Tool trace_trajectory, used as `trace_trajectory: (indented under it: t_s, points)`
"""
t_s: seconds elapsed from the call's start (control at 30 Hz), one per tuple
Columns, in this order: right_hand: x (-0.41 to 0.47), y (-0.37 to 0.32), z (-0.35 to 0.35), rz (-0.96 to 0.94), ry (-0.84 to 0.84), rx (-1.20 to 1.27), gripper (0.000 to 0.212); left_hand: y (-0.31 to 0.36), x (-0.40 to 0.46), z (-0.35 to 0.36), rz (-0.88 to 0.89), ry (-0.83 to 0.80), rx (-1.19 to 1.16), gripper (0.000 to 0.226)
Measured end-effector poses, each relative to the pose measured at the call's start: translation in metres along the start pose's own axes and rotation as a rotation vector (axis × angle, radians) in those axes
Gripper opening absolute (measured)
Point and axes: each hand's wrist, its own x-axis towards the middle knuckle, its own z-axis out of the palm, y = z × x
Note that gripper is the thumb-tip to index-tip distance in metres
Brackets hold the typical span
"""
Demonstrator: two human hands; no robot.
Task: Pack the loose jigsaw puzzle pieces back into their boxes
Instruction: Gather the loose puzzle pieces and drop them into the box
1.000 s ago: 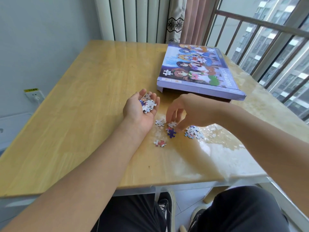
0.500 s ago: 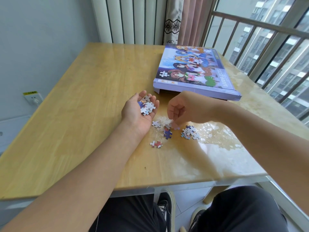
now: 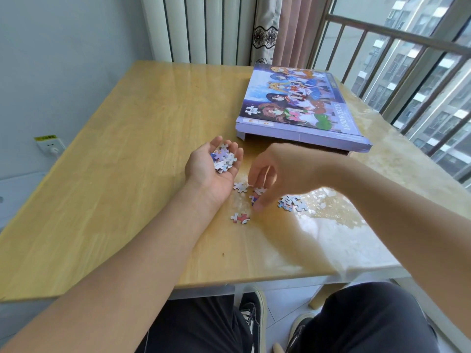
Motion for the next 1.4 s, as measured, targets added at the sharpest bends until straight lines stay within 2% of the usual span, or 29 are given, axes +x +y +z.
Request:
trace_trajectory:
  t_s: [0.13, 0.33, 0.63, 0.7, 0.8, 0.87, 0.93, 1.0, 1.03, 1.07, 1.13, 1.2, 1.3, 1.4]
  points:
    - [0.004, 0.002, 0.013, -0.031, 0.093, 0.047, 0.04, -0.002, 0.001, 0.0, 0.015, -0.015, 0.022, 0.028]
    - [0.013, -0.003, 0.009, 0.01, 0.007, 0.051, 0.037, -0.005, 0.003, 0.001, 0.026, -0.036, 0.07, 0.025]
    - [0.011, 0.0, 0.004, -0.057, -0.093, 0.069, 0.012, -0.005, 0.004, 0.003, 0.025, -0.036, 0.08, 0.026]
    - [0.007, 0.005, -0.004, -0.071, -0.03, 0.274, 0.01, -0.006, 0.004, 0.002, 0.018, -0.046, 0.093, 0.027]
    - [0.013, 0.008, -0.013, -0.076, 0.197, 0.787, 0.011, -0.007, 0.004, 0.001, 0.016, -0.068, 0.131, 0.027]
    - [0.024, 0.001, -0.013, -0.081, 0.235, 0.974, 0.011, -0.007, 0.004, 0.0, 0.017, -0.076, 0.163, 0.029]
    - [0.032, -0.003, -0.011, -0.098, 0.302, 0.876, 0.015, -0.007, 0.005, -0.001, 0.012, -0.067, 0.157, 0.029]
    - [0.028, -0.001, -0.018, -0.114, 0.434, 0.536, 0.017, -0.005, 0.005, 0.0, -0.001, -0.068, 0.102, 0.026]
    - [0.021, 0.002, -0.022, -0.11, 0.449, 0.347, 0.016, -0.005, 0.005, 0.001, -0.007, -0.068, 0.082, 0.026]
    - [0.014, 0.005, -0.024, -0.088, 0.375, 0.193, 0.016, -0.004, 0.005, 0.001, -0.007, -0.061, 0.065, 0.026]
    - [0.001, 0.005, -0.018, -0.013, 0.118, 0.036, 0.024, -0.004, 0.006, 0.001, 0.001, -0.045, 0.049, 0.027]
    - [-0.003, 0.001, -0.004, 0.009, 0.026, -0.009, 0.032, -0.004, 0.006, 0.002, 0.001, -0.044, 0.047, 0.028]
    - [0.001, -0.003, 0.012, 0.022, 0.124, 0.011, 0.041, -0.005, 0.005, 0.002, 0.011, -0.046, 0.052, 0.029]
    - [0.002, -0.004, 0.016, 0.06, 0.168, 0.058, 0.039, -0.006, 0.005, 0.0, 0.023, -0.057, 0.071, 0.029]
